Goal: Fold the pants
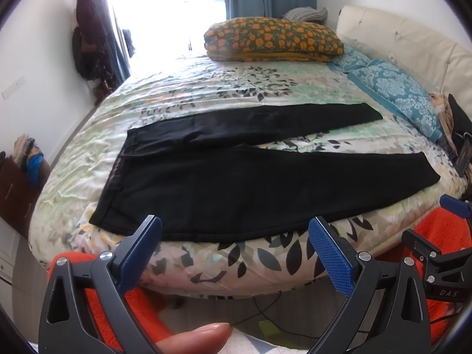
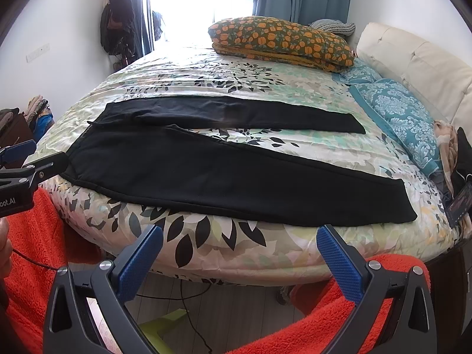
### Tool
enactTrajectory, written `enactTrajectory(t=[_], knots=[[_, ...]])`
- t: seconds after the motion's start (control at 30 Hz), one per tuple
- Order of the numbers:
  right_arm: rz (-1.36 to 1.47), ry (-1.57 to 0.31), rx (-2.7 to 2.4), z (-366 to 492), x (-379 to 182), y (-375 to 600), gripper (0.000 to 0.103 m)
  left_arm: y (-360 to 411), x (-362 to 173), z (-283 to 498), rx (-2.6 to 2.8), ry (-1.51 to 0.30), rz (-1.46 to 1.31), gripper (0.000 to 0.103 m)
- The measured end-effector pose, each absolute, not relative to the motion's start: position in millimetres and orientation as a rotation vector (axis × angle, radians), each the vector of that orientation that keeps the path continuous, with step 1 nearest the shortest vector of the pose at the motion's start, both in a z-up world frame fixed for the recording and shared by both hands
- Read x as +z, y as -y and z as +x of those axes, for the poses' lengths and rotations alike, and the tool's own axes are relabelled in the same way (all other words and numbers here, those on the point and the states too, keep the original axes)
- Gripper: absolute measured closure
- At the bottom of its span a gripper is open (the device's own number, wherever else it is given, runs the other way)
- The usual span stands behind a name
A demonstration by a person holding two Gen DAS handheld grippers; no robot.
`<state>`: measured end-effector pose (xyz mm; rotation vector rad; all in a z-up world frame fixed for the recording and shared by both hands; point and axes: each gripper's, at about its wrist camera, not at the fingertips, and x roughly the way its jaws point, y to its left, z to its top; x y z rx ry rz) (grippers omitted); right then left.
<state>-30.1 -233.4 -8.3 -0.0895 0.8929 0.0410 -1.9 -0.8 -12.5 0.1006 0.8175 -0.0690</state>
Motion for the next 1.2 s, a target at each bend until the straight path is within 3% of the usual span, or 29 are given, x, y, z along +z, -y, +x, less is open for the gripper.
enactTrajectory(t=[1.2], knots=[[-0.088, -0.891, 0.039, -31.4, -8.9, 235.3, 0.000, -8.0, -15.9, -8.6, -0.036, -0.844, 0.117, 0.002]])
